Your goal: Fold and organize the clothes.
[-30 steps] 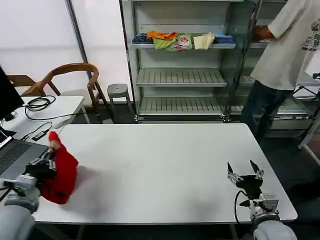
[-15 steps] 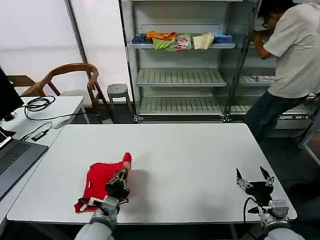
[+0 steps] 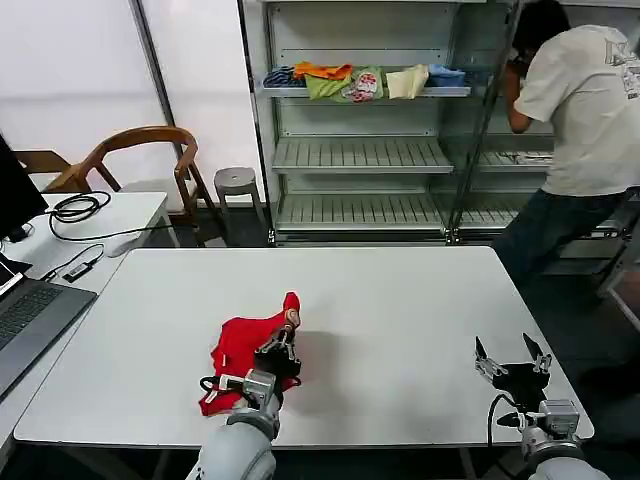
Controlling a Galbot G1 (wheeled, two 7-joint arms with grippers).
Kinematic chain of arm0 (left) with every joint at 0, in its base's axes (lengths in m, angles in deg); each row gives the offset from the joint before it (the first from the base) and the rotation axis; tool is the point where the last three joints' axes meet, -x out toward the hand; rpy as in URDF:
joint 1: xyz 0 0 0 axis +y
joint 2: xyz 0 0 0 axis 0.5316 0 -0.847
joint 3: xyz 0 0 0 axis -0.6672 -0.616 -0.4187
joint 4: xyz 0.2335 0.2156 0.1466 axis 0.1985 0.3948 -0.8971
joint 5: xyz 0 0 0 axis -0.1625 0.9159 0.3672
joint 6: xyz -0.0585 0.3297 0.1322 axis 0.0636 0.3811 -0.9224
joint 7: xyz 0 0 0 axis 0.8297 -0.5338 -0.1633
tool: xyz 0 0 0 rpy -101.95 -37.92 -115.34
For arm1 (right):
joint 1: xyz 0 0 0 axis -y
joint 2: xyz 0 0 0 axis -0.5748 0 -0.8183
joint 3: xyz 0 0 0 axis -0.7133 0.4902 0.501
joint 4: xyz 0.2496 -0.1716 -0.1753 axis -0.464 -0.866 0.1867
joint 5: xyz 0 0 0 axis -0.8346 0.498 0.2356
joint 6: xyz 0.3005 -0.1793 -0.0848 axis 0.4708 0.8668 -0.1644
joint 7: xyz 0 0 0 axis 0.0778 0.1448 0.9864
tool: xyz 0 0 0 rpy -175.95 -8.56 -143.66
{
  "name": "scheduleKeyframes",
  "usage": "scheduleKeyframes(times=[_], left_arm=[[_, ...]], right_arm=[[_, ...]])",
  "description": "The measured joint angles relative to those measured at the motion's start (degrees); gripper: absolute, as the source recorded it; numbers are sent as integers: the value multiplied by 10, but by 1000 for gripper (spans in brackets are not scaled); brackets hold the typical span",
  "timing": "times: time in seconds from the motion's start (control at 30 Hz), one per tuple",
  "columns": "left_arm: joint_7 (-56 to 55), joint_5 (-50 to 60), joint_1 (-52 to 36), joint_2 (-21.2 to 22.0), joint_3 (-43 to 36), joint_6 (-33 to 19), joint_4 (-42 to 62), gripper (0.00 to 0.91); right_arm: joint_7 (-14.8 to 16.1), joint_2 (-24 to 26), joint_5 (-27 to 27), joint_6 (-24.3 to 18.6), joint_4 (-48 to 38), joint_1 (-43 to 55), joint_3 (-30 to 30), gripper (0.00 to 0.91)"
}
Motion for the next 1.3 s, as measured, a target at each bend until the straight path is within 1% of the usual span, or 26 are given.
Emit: scheduleKeyframes(times=[0.2, 0.37, 0.57, 0.73, 1.03, 1.2, 1.3], left_arm=[[-19, -62, -24, 22, -4, -7, 6, 907], [-24, -114, -43, 40, -9, -23, 15, 907], [-16, -152, -62, 40, -1, -46, 9, 907], [12, -166, -67, 9, 36, -70, 5, 907], [110, -170, -29, -93, 184, -131, 25, 907], [156, -154, 7, -123, 259, -169, 40, 907], [175, -144, 29, -134, 292, -192, 42, 907]], right_arm=[[2, -5, 1, 4, 1, 6, 2, 907], [5, -9, 4, 6, 1, 13, 6, 907], [8, -14, 9, 10, -1, 23, 11, 907], [14, -17, 15, 7, -8, 35, 17, 907], [24, -28, 44, -8, -27, 74, 45, 907], [27, -35, 58, -14, -43, 101, 66, 907], [20, -41, 64, -18, -56, 118, 82, 907]])
